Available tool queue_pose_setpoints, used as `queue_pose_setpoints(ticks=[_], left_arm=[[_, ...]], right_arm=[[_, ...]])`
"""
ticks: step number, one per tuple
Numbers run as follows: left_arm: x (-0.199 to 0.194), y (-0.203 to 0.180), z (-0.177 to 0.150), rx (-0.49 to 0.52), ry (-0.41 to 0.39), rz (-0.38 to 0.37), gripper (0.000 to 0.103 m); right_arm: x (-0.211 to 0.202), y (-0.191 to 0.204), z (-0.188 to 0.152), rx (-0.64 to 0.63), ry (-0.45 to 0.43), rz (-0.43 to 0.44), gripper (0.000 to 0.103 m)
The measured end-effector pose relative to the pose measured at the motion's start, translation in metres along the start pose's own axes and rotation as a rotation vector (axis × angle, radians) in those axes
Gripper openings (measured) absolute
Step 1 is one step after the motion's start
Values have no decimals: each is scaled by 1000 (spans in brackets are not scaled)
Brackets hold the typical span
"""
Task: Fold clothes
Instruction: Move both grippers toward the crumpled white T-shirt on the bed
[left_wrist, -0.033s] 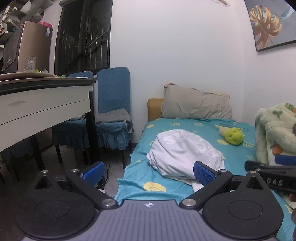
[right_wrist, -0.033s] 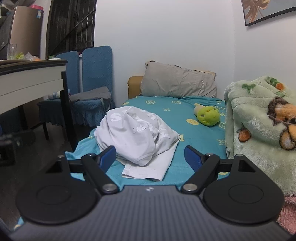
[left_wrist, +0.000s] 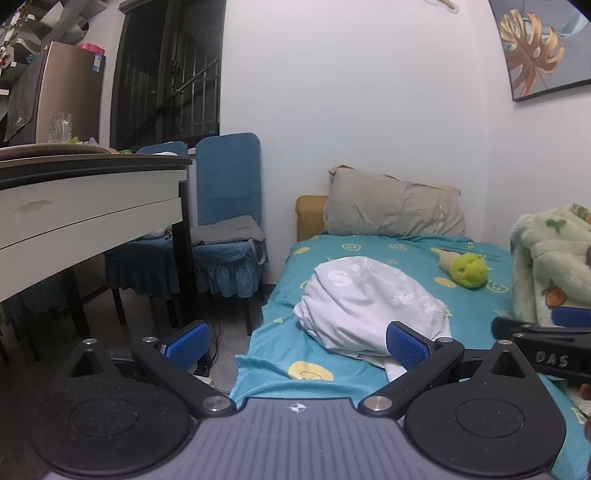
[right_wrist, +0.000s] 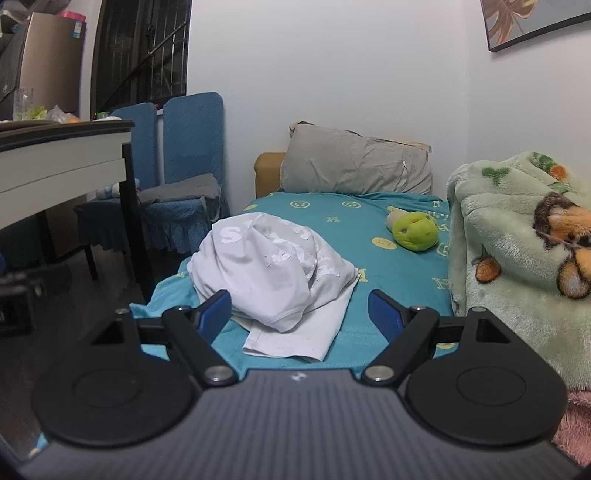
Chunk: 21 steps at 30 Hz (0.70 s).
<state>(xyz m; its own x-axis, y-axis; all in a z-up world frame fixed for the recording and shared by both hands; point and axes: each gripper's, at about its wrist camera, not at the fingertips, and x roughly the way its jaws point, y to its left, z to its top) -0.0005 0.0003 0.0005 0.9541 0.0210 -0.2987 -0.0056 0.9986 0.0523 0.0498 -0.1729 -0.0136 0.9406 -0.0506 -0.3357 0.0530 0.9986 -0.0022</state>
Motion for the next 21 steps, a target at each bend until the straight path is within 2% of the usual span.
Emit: queue_pose_setpoints(ticks=[4, 5, 9, 21], left_arm=[[-5, 0, 1, -5, -14, 7, 103], [1, 5, 1, -24, 18, 1, 103], [-4, -5, 1, 11, 5, 10, 103], [0, 0, -4, 6, 10, -1, 103]], right_arm=[[0, -1, 1, 23, 10, 3, 82], [1, -1, 1, 29, 12, 4, 82], [3, -4, 0, 48, 20, 4, 82], [-3, -2, 3, 63, -6, 14, 82]])
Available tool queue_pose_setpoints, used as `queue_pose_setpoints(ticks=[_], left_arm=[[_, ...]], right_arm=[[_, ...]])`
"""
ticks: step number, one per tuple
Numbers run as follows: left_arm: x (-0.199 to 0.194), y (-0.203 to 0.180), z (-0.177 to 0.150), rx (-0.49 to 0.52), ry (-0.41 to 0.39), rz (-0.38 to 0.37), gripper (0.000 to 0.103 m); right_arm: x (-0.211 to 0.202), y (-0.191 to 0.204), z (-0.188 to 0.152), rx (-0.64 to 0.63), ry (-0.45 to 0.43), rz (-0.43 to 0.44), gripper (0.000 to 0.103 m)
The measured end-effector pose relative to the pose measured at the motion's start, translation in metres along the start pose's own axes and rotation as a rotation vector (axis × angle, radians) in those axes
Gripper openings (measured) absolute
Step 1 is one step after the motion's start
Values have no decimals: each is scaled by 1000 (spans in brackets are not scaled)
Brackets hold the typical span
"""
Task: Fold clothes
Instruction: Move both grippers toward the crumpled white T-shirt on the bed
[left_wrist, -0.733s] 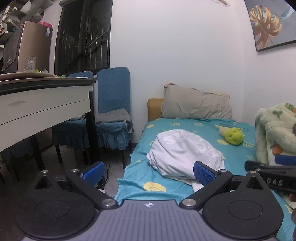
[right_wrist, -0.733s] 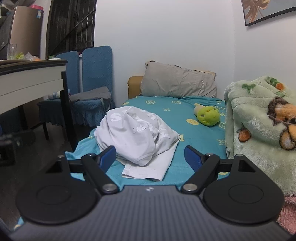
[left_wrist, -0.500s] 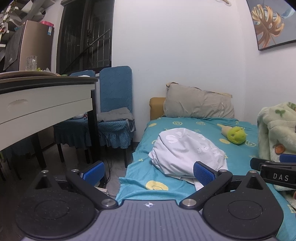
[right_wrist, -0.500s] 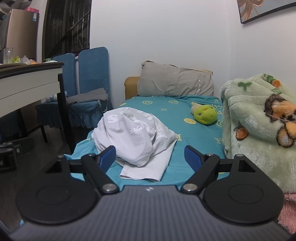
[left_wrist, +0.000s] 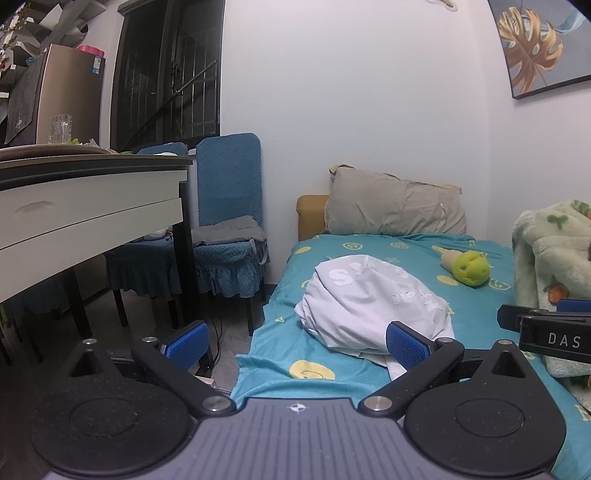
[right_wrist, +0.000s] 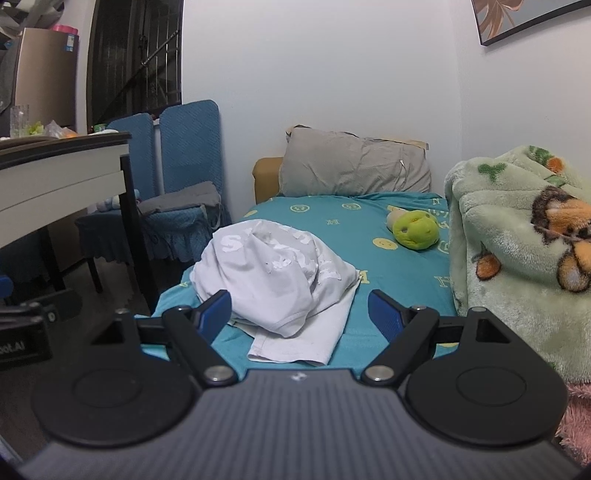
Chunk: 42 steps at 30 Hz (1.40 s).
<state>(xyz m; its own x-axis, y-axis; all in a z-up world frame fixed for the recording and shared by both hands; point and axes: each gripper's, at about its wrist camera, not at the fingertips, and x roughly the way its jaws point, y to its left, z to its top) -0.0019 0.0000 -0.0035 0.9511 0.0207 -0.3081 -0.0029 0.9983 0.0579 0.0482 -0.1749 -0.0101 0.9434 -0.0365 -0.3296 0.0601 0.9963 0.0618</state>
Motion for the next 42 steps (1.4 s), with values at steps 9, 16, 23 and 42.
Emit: queue_pose_setpoints(ticks=[9, 16, 23, 42], left_arm=[[2, 2, -1, 6, 8, -23, 103], [2, 1, -2, -13, -3, -69, 103], [6, -4, -4, 8, 13, -62, 103], [153, -150, -34, 647, 97, -234, 95]], right_arm=[[-1, -7, 3, 47, 3, -10, 82], [-3, -12, 8, 78, -8, 0, 82], [-6, -16, 14, 98, -12, -34, 83], [36, -110, 71, 365, 105, -96, 83]])
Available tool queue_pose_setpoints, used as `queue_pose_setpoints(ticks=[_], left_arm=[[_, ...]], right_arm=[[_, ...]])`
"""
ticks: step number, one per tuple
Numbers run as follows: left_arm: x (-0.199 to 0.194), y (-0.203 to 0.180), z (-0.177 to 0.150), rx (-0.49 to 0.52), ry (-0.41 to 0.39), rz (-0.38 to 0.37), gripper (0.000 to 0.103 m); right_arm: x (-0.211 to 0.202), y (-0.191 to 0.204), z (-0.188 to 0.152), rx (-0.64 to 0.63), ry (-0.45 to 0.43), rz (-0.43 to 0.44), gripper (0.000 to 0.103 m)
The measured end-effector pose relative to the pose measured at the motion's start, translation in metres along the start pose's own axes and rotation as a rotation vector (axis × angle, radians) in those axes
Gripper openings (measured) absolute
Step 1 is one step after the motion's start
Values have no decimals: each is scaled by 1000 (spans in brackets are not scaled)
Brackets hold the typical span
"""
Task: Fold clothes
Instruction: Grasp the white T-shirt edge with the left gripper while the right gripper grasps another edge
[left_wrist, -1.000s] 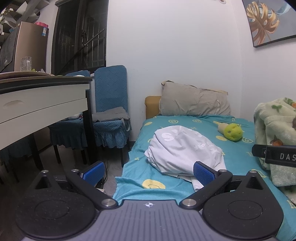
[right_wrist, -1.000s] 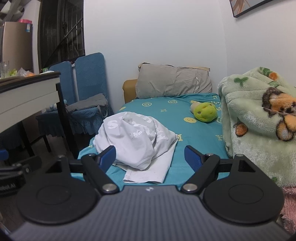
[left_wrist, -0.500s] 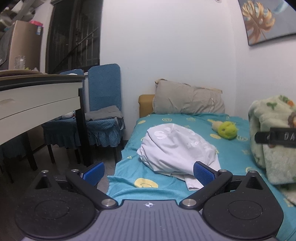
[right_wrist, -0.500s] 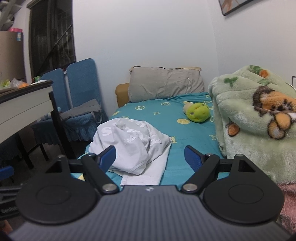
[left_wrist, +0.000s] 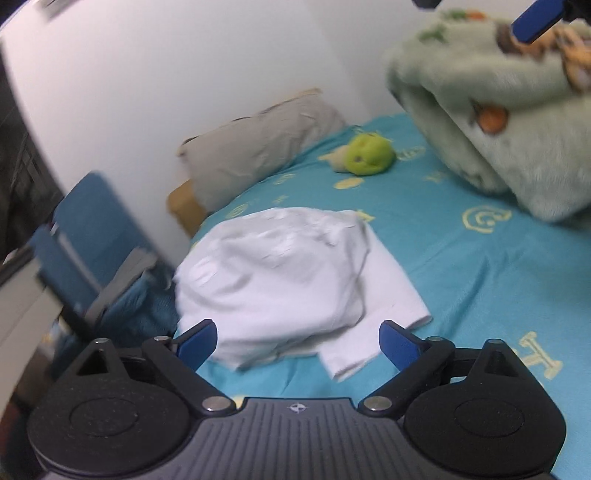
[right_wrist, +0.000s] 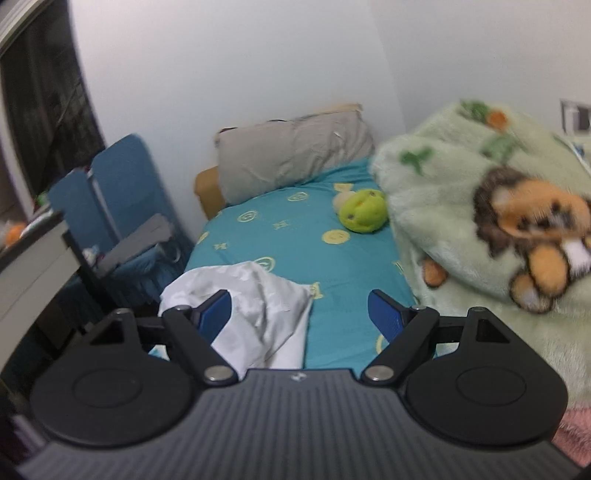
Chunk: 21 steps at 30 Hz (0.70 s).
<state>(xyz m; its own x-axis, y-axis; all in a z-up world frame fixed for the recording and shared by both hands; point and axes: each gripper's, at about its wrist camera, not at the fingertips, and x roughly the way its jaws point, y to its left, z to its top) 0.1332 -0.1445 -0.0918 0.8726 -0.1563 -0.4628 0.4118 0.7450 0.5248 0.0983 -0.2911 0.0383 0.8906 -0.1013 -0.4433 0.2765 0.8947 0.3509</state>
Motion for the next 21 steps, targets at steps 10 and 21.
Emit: queue_pose_setpoints(ticks=[10, 21], left_arm=[[102, -33, -18, 84, 32, 28, 58], [28, 60, -4, -287, -207, 3, 10]], right_arm=[[43, -45, -14, 134, 79, -107, 83], [62, -27, -15, -7, -32, -231, 83]])
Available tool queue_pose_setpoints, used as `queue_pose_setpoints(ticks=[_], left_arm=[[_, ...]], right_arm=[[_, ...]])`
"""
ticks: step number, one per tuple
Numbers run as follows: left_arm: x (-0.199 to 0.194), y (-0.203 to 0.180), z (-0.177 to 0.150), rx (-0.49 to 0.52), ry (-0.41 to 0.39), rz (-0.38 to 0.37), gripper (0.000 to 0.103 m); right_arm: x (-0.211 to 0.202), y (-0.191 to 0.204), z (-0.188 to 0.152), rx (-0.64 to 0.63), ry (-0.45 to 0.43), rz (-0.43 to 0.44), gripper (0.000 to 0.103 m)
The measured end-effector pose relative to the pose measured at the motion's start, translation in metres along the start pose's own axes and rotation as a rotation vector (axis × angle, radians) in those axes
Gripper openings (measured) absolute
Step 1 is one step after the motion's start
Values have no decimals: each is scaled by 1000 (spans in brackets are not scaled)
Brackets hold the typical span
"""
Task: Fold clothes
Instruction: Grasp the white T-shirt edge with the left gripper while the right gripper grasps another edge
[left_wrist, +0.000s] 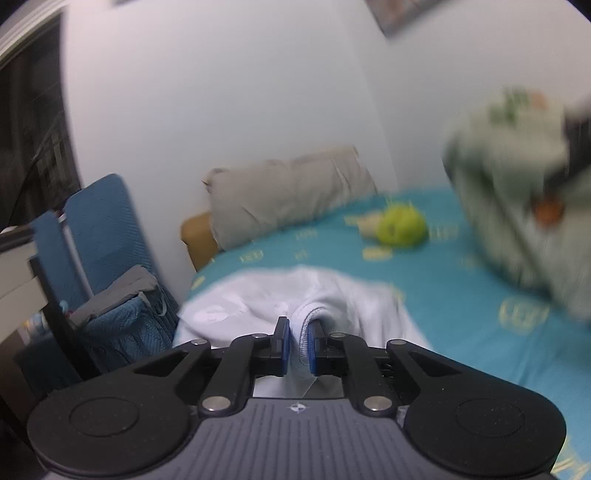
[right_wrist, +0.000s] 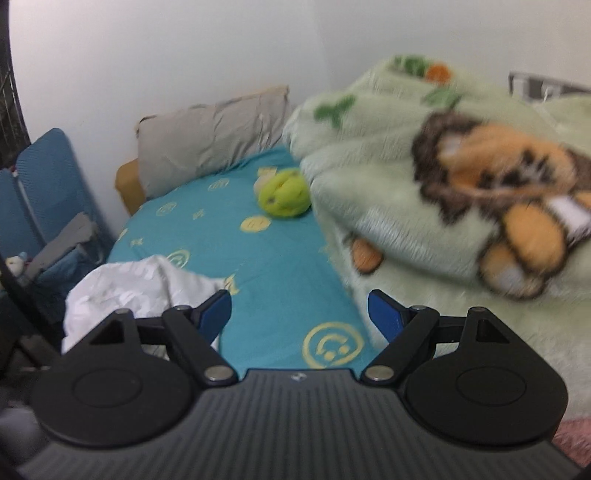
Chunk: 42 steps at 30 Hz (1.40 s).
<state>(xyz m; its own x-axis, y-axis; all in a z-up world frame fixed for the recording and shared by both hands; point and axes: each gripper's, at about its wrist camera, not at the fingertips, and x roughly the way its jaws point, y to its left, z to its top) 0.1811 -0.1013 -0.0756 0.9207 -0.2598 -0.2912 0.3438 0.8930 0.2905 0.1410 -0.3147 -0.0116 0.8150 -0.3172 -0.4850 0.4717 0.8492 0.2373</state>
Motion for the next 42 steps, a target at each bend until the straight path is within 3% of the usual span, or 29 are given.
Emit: queue_pose_setpoints(ticks=[6, 10, 13, 16, 20, 25, 28, 32, 34, 37, 42], left_arm=[[-86, 41, 33, -221, -153, -16, 8], [-146, 61, 57, -302, -296, -59, 8], [-166, 71, 61, -314, -360, -95, 8], [-160, 84, 52, -354, -325, -113, 9], [-149, 104, 35, -435, -262, -127, 9], [-113, 136, 13, -541, -183, -169, 10], [-104, 148, 0, -557, -157, -222, 10], [-88, 149, -14, -548, -113, -235, 10], [-79, 142, -18, -514, -80, -214, 10], [-64, 133, -26, -481, -13, -193, 10], [-49, 117, -39, -482, 126, -205, 10]], right_arm=[[-19, 5, -4, -13, -31, 50, 83], [-40, 14, -11, -43, -51, 115, 83], [-57, 22, -19, -36, -36, 214, 83], [-65, 40, -36, -69, 26, 352, 83], [-57, 75, -65, -127, 191, 559, 82], [-37, 123, -91, -191, 282, 641, 76], [-17, 135, -106, -206, 354, 621, 70], [16, 119, -114, -126, 439, 521, 21], [21, 103, -108, -36, 445, 484, 12], [15, 80, -88, 39, 373, 410, 7], [-12, 50, -52, 50, 172, 274, 5]])
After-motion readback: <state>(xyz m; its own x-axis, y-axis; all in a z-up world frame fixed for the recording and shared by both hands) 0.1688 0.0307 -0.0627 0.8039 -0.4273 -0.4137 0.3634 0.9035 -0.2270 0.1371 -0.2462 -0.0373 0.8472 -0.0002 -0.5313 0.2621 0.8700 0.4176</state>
